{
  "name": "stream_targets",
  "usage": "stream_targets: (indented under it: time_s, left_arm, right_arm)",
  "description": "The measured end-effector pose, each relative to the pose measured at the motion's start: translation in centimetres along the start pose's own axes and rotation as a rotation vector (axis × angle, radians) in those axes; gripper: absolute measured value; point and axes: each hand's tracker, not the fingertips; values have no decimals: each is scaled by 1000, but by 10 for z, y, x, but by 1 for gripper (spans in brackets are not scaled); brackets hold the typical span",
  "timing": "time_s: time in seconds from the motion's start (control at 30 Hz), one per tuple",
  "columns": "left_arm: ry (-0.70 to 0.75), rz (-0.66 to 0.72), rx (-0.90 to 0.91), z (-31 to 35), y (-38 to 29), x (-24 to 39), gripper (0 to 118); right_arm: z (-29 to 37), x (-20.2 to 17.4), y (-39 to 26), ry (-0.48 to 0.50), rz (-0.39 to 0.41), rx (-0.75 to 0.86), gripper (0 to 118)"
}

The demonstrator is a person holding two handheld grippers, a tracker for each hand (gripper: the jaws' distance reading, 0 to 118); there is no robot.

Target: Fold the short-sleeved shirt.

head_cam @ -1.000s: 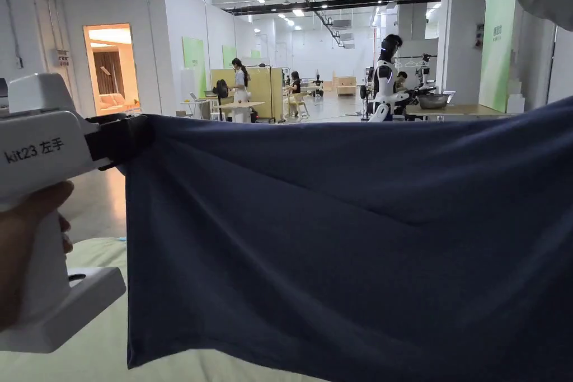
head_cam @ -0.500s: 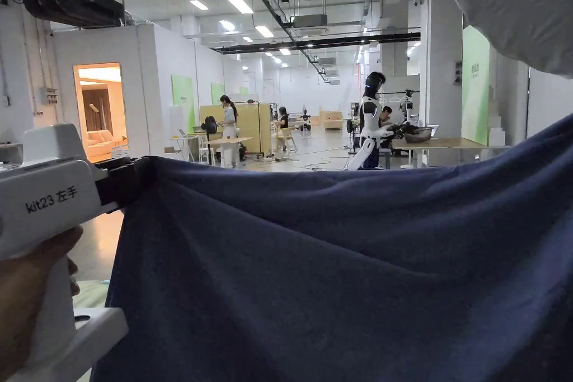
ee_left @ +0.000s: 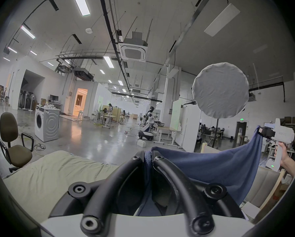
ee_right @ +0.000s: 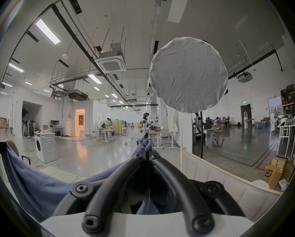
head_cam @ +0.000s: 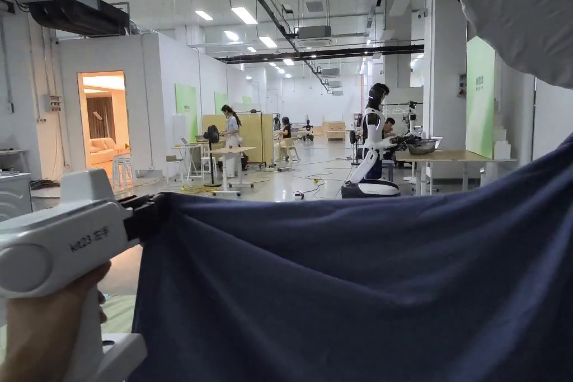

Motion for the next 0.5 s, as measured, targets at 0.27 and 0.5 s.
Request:
stream_targets:
  time_s: [0.27, 0.5]
  left_arm:
    - [57, 34, -29, -73, -26, -12, 7]
    - [103, 88, -102, -120, -39, -21, 7]
  right_arm:
    - [-49, -19, -17, -4, -73, -8, 2]
    - [-86, -30, -24, -33, 7, -43, 2]
